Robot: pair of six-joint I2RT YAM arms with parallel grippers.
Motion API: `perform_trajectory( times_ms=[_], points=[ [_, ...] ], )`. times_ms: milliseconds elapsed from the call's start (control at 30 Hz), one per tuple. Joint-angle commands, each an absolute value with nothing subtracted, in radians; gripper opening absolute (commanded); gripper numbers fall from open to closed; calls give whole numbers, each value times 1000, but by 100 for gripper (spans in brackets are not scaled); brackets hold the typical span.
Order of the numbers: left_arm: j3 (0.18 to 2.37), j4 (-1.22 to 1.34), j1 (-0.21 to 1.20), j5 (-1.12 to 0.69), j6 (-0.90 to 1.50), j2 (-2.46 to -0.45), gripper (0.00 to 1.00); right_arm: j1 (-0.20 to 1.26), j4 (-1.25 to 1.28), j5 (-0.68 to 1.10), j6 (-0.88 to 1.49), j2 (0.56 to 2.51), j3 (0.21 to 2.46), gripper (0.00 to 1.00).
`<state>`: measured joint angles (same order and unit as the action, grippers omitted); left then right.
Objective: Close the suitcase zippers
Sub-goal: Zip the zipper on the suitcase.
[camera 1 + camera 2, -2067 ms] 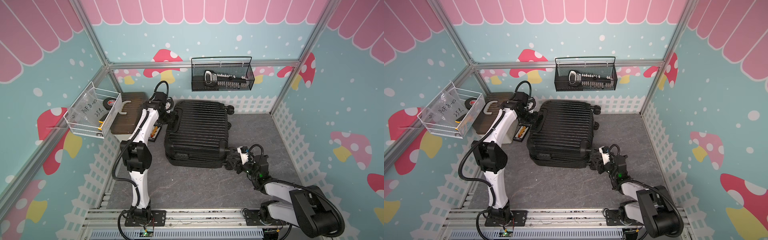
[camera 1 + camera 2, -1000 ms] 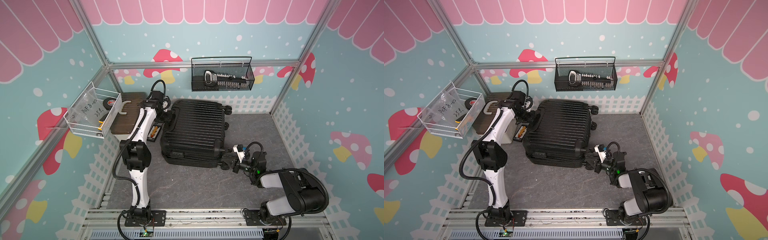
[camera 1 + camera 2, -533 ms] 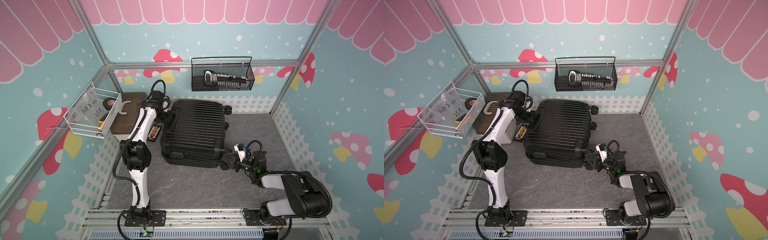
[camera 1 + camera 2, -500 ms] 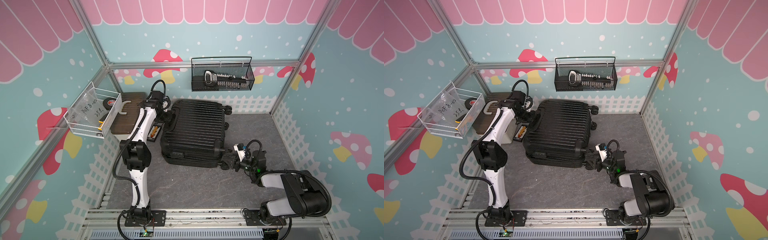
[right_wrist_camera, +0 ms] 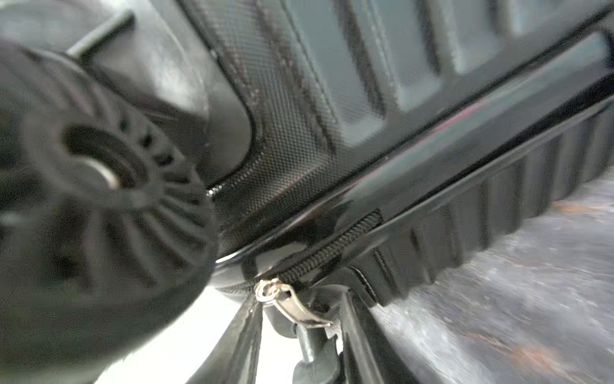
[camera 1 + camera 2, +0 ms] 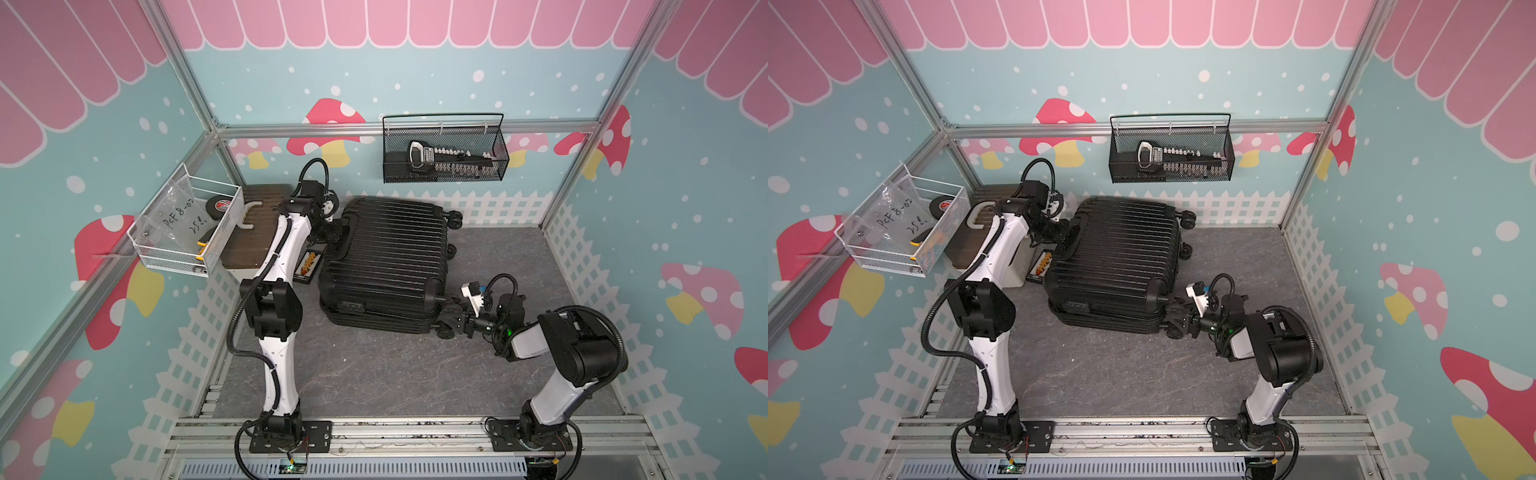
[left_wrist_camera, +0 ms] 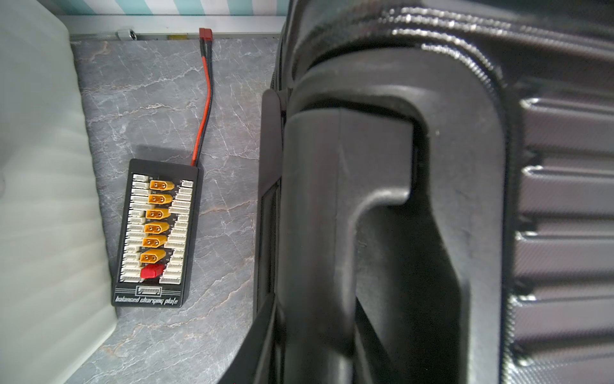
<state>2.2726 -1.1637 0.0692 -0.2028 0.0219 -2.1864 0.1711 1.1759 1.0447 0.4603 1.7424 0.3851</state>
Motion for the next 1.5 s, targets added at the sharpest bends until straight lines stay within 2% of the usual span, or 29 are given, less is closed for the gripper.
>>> perform_trajectory(
  times_ms=[0, 367, 667, 767, 867, 967, 1467],
  points=[
    [2289, -1181, 69, -252, 89, -2214, 0, 195, 1306, 1092, 505, 1748, 402, 33],
    [2295, -1180, 68, -216, 111, -2214, 0, 202, 1232, 1045, 505, 1733, 380, 8],
    [2292, -1179, 67, -200, 118, -2212, 0, 224, 1240, 1025, 536, 1724, 364, 0],
    [2292, -1180, 66, -194, 118, -2210, 0, 224, 1233, 1022, 543, 1694, 343, 1],
    [2290, -1180, 66, -196, 117, -2209, 0, 224, 1149, 996, 503, 1659, 331, 10],
    [2289, -1180, 66, -194, 118, -2209, 0, 224, 1062, 976, 464, 1628, 329, 15],
    [2286, -1180, 66, -199, 118, -2210, 0, 225, 1043, 972, 448, 1606, 323, 24]
  ],
)
